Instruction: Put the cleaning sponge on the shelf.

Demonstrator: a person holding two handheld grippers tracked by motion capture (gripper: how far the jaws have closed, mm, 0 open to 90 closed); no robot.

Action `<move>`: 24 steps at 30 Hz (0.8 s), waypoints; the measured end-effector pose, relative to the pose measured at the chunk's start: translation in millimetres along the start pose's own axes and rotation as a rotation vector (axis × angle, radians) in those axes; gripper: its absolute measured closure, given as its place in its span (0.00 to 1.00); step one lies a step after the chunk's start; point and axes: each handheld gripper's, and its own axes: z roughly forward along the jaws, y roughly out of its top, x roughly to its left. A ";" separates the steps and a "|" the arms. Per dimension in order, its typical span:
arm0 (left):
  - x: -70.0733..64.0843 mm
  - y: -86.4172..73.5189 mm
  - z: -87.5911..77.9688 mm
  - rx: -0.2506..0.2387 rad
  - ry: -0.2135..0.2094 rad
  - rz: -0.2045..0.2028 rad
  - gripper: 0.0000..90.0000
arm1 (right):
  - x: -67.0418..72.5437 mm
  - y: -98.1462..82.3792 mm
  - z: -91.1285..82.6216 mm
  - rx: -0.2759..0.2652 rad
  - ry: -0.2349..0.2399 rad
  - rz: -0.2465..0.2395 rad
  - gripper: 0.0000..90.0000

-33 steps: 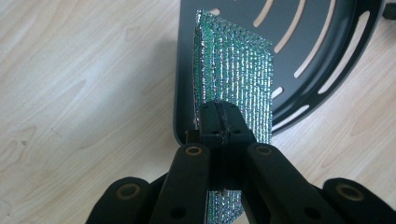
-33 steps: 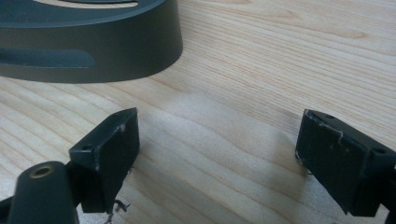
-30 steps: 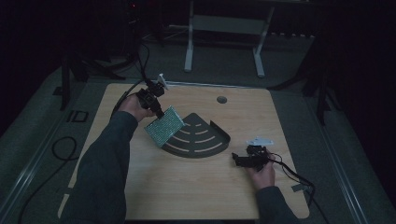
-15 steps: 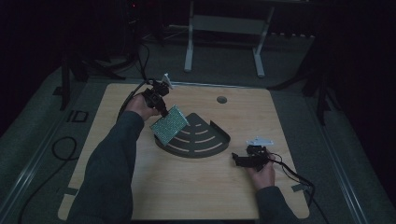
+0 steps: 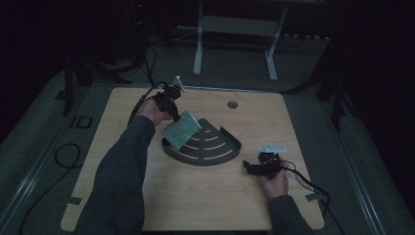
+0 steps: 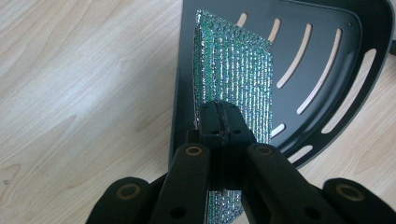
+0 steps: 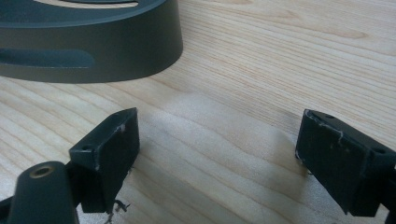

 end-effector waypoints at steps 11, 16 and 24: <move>-2.6 5.4 6.5 0.000 0.006 0.009 1.00 | 0.0 0.0 0.0 0.000 0.000 0.000 0.15; -5.4 8.0 12.2 0.008 0.009 0.017 1.00 | 0.1 0.0 0.0 0.000 0.000 0.001 0.15; -5.5 9.1 17.7 0.015 0.016 0.019 1.00 | 0.0 0.0 0.0 0.000 0.000 0.000 0.14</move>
